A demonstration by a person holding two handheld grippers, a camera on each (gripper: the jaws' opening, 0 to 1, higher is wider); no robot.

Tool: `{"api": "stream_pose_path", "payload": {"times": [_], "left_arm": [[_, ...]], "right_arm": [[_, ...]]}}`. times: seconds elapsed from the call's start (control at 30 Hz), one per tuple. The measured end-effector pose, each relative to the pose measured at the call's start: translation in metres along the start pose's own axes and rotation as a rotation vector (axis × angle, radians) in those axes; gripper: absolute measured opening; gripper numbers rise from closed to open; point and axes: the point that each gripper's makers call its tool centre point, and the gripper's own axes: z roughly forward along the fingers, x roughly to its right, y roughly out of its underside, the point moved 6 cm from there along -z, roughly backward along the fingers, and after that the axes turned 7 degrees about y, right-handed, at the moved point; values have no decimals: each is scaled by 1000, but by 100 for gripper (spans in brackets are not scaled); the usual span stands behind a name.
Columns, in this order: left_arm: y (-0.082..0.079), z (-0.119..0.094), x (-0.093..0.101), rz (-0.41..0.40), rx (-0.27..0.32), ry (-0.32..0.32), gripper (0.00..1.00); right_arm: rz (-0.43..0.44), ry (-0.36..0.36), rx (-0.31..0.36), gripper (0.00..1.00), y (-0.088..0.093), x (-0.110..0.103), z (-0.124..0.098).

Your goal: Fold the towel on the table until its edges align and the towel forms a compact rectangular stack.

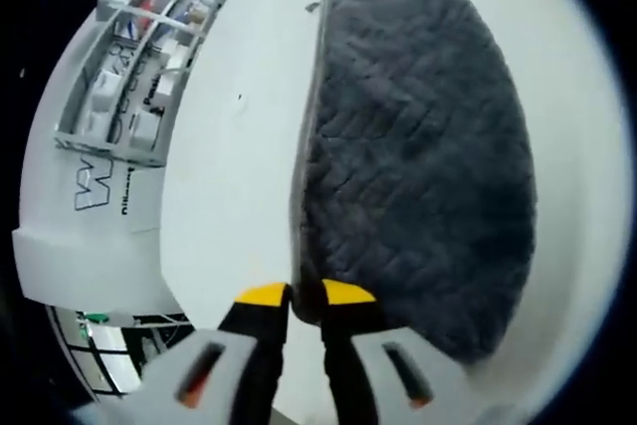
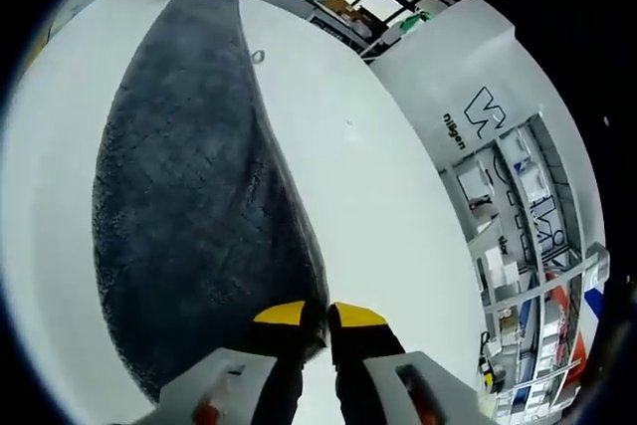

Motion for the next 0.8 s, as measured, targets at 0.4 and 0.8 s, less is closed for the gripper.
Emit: {"api": "stream_pose_path", "payload": {"times": [0.4,0.8], "left_arm": [[7,-23,-12,-88,38,-91,33],[0,-64,7,-236,191,-133,50]], "right_arm": [[58,65,39,24,-1,8,-16],[183,90,173,30,-8,-6,-59]]}}
